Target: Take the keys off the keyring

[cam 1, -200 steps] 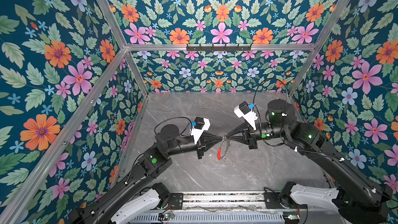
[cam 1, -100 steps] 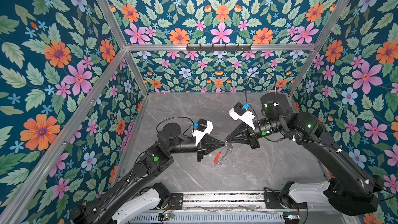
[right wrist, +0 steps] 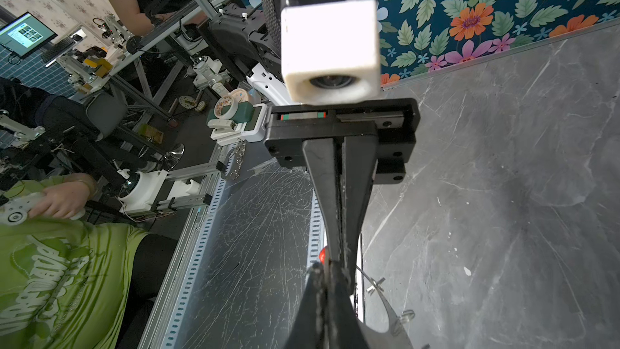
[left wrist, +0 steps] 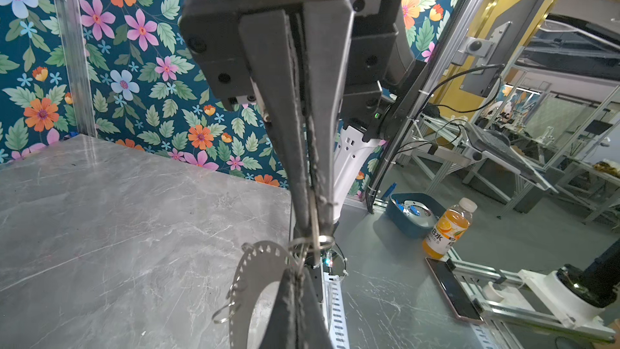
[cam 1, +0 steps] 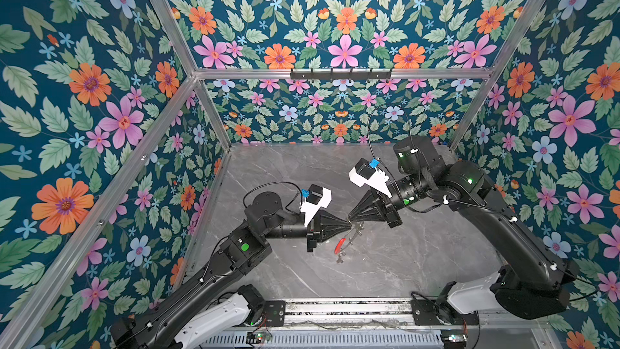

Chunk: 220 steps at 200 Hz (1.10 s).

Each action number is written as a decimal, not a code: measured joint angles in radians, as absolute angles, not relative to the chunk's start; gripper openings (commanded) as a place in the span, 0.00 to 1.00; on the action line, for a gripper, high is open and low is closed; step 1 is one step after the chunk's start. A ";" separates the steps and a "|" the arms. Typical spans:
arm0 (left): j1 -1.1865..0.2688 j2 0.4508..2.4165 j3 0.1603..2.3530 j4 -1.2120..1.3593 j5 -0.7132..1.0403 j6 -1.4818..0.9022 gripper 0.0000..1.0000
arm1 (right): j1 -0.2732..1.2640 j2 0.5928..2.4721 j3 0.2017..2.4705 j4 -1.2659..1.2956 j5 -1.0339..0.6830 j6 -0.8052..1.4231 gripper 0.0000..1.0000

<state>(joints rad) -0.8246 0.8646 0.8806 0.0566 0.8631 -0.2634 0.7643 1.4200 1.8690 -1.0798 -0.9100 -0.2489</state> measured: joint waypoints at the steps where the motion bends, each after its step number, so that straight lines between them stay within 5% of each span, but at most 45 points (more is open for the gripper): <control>1: -0.825 0.865 0.880 0.058 0.862 -0.264 0.00 | 0.764 1.420 1.869 -1.080 -0.911 -0.249 0.10; 15: -0.825 0.857 0.871 0.073 0.849 -0.282 0.00 | 0.753 1.422 1.868 -1.066 -0.923 -0.242 0.20; 53: -0.826 0.838 0.839 0.062 0.816 -0.316 0.00 | 0.734 1.423 1.866 -0.965 -0.963 -0.210 0.24; 100: -0.826 0.817 0.795 0.118 0.771 -0.366 0.00 | 0.734 1.416 1.814 -0.867 -0.963 -0.116 0.45; 220: -0.826 0.694 0.620 0.351 0.490 -0.435 0.00 | 0.734 1.052 1.225 -0.242 -0.693 0.123 0.56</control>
<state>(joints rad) -0.8261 0.6937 0.6201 0.3511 0.4904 -0.4347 0.7338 1.0519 1.2247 -0.2417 -0.6926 0.1230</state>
